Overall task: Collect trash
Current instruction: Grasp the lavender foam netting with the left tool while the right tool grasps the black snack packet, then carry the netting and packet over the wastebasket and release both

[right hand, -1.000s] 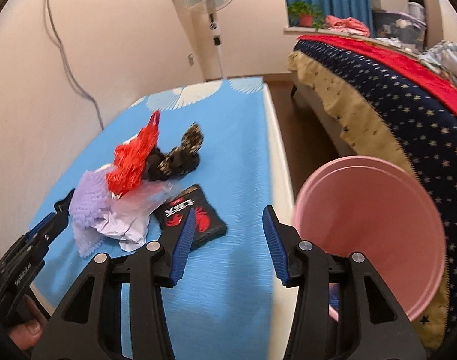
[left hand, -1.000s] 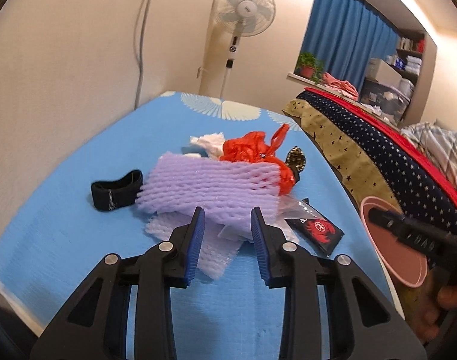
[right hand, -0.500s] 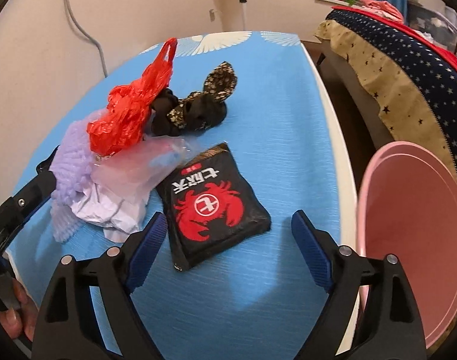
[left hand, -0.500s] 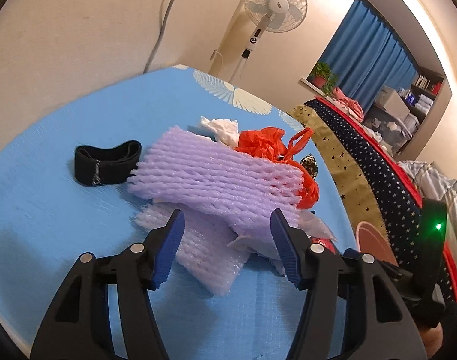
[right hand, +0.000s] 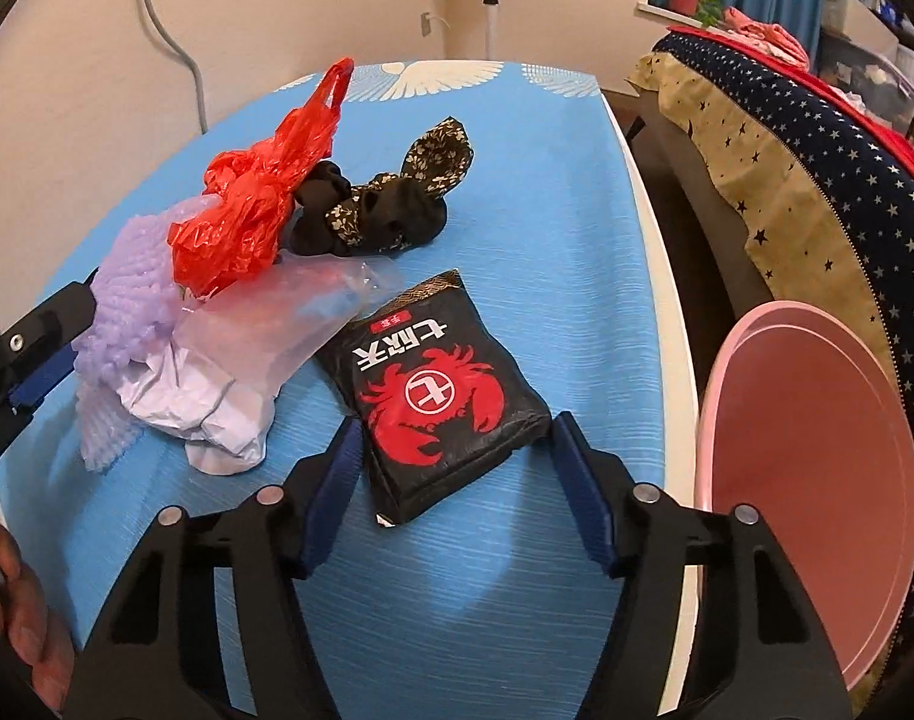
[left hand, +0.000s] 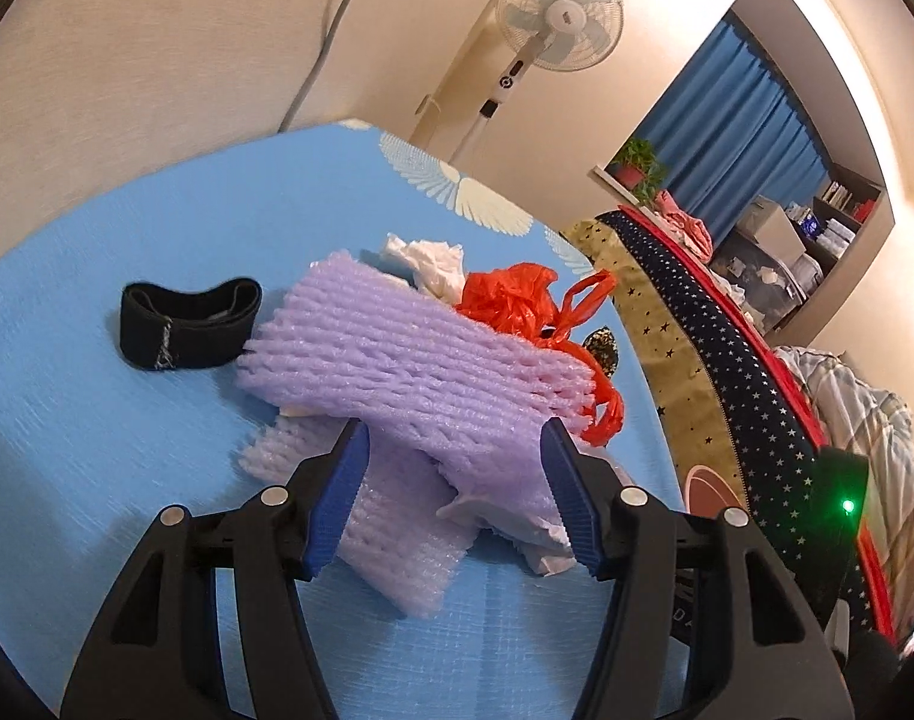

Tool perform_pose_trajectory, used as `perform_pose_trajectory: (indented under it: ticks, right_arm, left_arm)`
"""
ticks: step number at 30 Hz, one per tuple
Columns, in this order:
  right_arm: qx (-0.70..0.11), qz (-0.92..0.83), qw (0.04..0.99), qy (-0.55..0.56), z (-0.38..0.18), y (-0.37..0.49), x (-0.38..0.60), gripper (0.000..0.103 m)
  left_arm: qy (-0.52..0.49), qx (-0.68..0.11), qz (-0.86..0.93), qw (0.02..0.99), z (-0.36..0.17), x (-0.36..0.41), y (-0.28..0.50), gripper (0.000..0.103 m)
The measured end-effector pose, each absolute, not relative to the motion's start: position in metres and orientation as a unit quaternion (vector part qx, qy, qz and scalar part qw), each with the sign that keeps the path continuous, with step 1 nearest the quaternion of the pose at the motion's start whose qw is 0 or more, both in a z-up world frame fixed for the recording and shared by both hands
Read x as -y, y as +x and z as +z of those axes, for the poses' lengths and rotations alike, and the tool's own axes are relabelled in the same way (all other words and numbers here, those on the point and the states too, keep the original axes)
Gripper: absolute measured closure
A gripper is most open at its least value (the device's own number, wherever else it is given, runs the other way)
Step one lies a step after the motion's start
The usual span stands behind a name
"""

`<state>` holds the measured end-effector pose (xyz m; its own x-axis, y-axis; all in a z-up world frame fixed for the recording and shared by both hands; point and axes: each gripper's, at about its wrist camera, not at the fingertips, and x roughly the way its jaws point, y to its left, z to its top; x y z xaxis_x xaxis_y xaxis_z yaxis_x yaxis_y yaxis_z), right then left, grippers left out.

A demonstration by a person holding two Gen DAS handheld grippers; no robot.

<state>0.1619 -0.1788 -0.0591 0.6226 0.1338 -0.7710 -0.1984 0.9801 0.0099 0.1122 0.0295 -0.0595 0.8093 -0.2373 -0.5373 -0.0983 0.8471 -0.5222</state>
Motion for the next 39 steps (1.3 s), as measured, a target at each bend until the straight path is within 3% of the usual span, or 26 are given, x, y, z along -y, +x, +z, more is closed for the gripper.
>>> perform_pose_trajectory:
  ticks: [2, 4, 5, 8, 11, 39]
  right_arm:
    - [-0.424, 0.093, 0.9, -0.037, -0.059, 0.16, 0.181, 0.045]
    - [-0.419, 0.09, 0.903, -0.035, -0.057, 0.158, 0.184, 0.076]
    - [-0.422, 0.092, 0.902, -0.028, -0.057, 0.158, 0.185, 0.086]
    - [-0.424, 0.094, 0.901, -0.004, -0.057, 0.157, 0.192, 0.091]
    - [-0.426, 0.096, 0.9, 0.008, -0.057, 0.154, 0.197, 0.096]
    - [-0.322, 0.121, 0.938, 0.048, 0.022, 0.084, 0.225, 0.101]
  left_arm:
    - [-0.275, -0.31, -0.036, 0.909, -0.06, -0.031, 0.114, 0.062]
    - [-0.274, -0.308, -0.034, 0.911, -0.06, -0.033, 0.112, 0.074]
    - [-0.27, -0.307, -0.032, 0.912, -0.059, -0.033, 0.111, 0.077]
    - [-0.254, -0.307, -0.025, 0.917, -0.055, -0.034, 0.106, 0.091]
    - [-0.236, -0.302, -0.014, 0.923, -0.049, -0.035, 0.101, 0.094]
    - [-0.079, -0.238, -0.02, 0.968, 0.012, -0.007, 0.041, 0.095]
